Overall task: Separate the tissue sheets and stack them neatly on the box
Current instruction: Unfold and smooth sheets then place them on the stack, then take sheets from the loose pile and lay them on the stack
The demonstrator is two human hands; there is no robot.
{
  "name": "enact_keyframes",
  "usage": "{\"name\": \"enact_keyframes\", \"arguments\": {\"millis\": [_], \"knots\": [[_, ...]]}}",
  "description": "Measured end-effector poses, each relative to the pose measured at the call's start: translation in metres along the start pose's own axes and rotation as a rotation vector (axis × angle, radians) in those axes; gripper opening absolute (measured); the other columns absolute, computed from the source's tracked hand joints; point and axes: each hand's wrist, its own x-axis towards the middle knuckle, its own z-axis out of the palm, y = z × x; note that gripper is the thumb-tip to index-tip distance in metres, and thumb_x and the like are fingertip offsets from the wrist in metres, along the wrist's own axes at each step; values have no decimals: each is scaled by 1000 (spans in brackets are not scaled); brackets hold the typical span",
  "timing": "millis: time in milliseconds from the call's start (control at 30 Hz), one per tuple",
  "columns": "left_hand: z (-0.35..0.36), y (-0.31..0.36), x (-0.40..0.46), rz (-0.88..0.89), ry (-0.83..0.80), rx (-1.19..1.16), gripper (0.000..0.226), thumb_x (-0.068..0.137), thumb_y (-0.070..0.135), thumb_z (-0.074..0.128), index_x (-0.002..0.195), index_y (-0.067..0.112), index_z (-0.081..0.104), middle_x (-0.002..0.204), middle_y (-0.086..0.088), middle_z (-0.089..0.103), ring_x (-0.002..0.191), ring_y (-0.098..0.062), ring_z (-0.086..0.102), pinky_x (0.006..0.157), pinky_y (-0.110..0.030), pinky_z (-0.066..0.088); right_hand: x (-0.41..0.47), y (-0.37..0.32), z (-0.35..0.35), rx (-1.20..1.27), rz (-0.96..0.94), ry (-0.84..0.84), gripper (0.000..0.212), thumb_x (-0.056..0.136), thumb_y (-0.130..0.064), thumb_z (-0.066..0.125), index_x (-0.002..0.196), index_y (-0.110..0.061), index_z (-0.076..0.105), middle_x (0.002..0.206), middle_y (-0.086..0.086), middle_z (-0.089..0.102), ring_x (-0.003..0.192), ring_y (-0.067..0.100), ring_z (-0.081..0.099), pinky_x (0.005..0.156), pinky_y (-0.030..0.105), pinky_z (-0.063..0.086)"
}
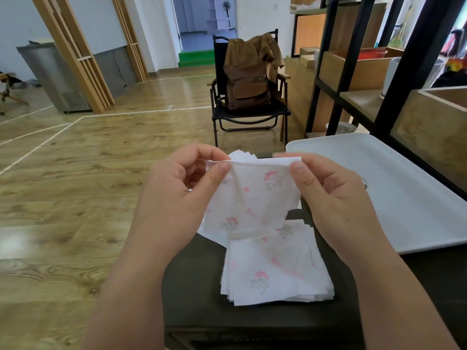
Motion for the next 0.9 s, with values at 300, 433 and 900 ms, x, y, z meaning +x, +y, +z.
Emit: {"name": "enact_keyframes", "arguments": {"millis": [300,433,900], "knots": [[2,6,-1,-36,0,-13,6,83,40,67,84,38,73,80,-7,70,79,-31,62,62,-22,48,-1,-1,2,23,-14,143,19,82,-47,56,81,-41,74,79,-12,73,78,8,69,57,24,59],[3,7,-2,-45,16,-23,7,84,40,67,84,35,73,80,-12,69,79,-35,61,62,-26,48,0,-3,2,24,-22,80,24,84,-49,53,101,-43,69,85,-19,72,86,-2,67,61,11,53],[-3,17,-4,-353,-229,-143,34,67,51,69,75,18,68,58,3,66,41,-9,53,43,-12,36,-1,-18,-8,-16,234,55,37,74,-58,55,74,-23,69,70,12,67,56,22,60,49,28,46]]}}
